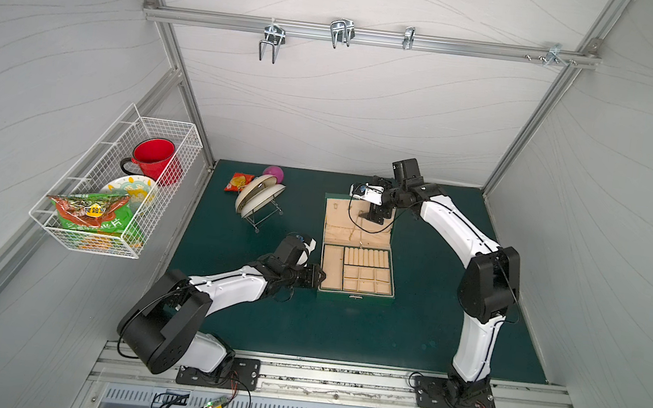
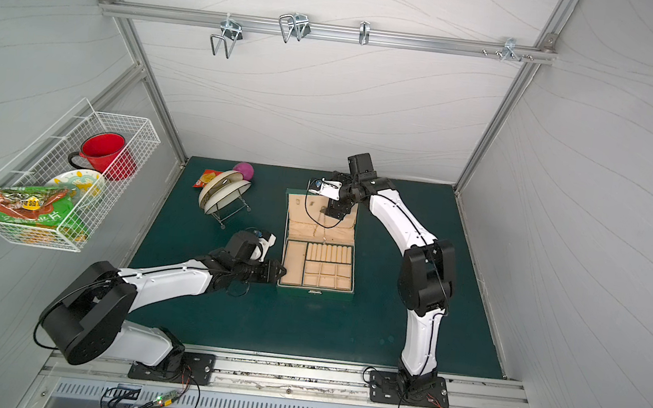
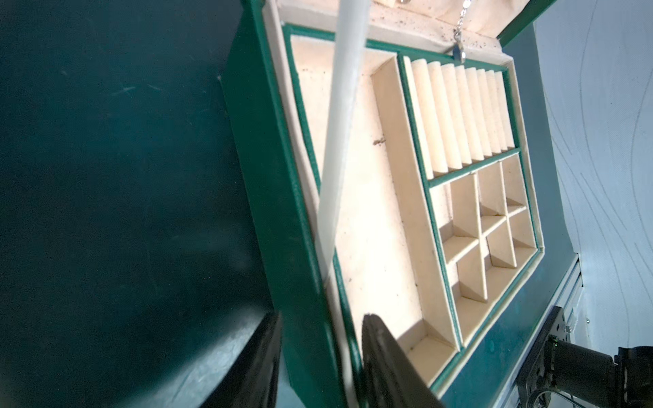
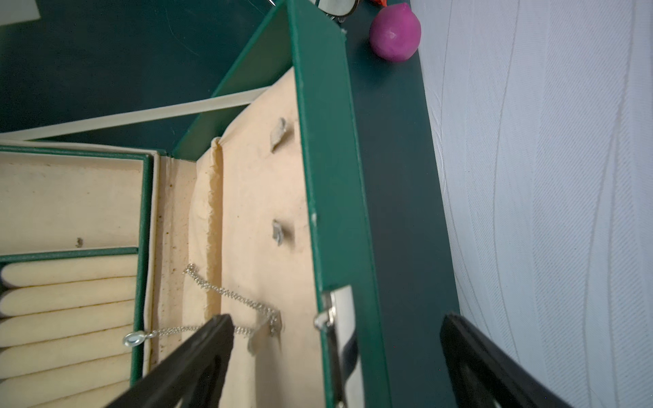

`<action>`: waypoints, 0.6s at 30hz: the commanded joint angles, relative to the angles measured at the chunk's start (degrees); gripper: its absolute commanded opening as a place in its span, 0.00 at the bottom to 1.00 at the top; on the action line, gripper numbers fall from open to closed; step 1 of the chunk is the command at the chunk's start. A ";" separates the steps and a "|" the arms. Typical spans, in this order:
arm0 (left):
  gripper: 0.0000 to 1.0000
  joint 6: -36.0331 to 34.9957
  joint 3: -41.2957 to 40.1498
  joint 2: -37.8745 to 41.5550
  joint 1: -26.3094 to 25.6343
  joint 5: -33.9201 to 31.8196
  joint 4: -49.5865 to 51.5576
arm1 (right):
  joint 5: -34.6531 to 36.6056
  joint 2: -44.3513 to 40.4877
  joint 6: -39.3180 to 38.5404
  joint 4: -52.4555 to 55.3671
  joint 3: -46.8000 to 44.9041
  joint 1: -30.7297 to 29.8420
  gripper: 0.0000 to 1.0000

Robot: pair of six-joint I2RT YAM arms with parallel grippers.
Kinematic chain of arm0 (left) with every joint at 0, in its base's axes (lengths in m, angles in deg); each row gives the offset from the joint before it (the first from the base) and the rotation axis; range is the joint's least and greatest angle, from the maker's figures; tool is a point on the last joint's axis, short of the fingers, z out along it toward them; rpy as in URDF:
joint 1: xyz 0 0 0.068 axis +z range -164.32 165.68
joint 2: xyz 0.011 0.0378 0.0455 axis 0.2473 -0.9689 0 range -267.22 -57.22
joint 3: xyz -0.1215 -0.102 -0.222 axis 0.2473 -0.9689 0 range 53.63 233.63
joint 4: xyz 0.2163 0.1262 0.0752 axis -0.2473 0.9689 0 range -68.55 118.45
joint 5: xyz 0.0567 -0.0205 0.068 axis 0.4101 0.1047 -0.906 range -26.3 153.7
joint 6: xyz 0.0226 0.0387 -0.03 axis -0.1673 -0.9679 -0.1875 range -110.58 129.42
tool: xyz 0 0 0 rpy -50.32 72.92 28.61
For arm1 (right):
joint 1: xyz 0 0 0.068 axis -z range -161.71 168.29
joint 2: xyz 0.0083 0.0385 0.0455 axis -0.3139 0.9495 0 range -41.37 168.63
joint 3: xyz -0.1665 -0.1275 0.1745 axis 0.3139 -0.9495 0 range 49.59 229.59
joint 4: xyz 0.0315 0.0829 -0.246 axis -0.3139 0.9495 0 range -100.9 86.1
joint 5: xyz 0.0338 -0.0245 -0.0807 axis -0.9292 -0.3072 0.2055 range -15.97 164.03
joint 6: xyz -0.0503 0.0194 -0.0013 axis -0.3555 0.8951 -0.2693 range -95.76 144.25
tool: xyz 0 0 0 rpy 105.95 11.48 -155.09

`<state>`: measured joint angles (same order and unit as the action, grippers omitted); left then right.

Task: Put jewelry chain into jewelry box
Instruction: Adjust the necklace at the jewelry box clasp.

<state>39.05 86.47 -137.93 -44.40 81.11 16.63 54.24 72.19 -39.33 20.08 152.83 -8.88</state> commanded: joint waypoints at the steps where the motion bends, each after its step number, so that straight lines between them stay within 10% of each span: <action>1: 0.42 -0.87 -0.89 0.70 0.18 -0.18 1.39 | 0.71 1.37 -1.62 1.41 1.94 -0.78 0.95; 18: 0.42 -0.97 -1.20 1.69 0.13 -0.01 1.72 | 4.76 2.44 -5.36 5.13 3.68 -1.81 0.49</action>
<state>39.05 85.84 -137.08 -44.42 81.33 16.48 58.30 73.17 -44.31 23.21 154.69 -10.31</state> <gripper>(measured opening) 0.417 0.502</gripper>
